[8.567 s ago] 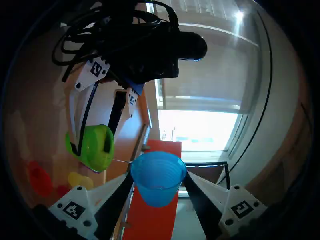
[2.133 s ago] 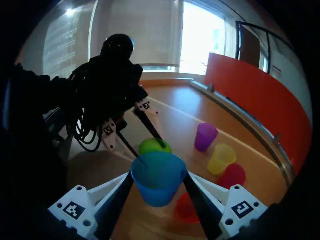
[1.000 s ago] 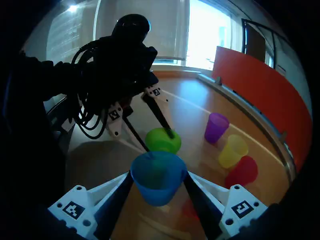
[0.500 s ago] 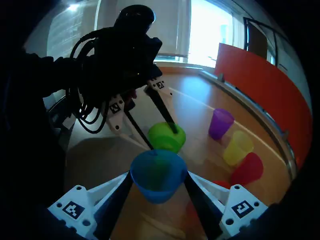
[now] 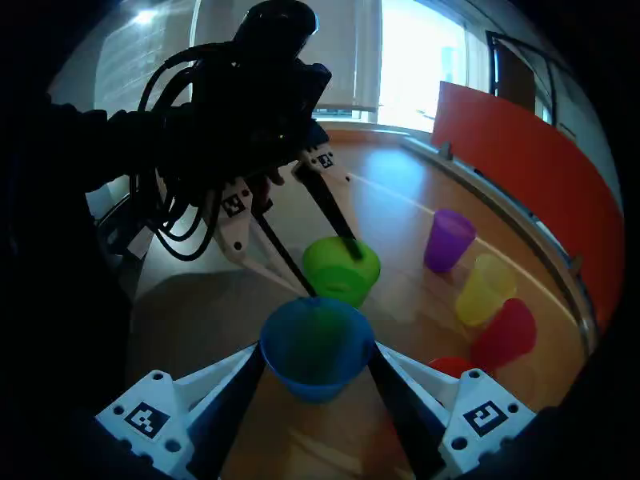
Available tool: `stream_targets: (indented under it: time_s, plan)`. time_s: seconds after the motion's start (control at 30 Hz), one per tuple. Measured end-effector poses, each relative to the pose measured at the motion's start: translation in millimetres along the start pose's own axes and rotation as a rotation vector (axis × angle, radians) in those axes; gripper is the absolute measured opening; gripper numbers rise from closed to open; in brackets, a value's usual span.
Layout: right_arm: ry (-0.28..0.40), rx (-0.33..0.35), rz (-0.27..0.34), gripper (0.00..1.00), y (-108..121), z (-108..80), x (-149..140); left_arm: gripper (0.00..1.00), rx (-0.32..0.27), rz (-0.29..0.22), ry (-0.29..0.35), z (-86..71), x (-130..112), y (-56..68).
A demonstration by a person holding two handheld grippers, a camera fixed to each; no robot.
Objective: Pour water
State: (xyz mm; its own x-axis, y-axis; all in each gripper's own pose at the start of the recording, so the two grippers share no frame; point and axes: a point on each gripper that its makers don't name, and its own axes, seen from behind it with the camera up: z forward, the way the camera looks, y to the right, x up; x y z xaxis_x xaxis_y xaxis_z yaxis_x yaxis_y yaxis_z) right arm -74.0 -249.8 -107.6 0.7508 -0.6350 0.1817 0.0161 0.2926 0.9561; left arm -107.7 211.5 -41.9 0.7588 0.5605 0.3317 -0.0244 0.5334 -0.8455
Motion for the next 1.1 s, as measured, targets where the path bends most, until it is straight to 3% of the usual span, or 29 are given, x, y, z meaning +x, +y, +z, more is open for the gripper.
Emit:
stream_targets:
  time_s: [1.1]
  plan:
    - [-0.038, -0.022, 0.009, 0.94, 4, -3.0, -18, 0.88, -0.023, 0.03, -0.038, 0.0, -9, 8.6]
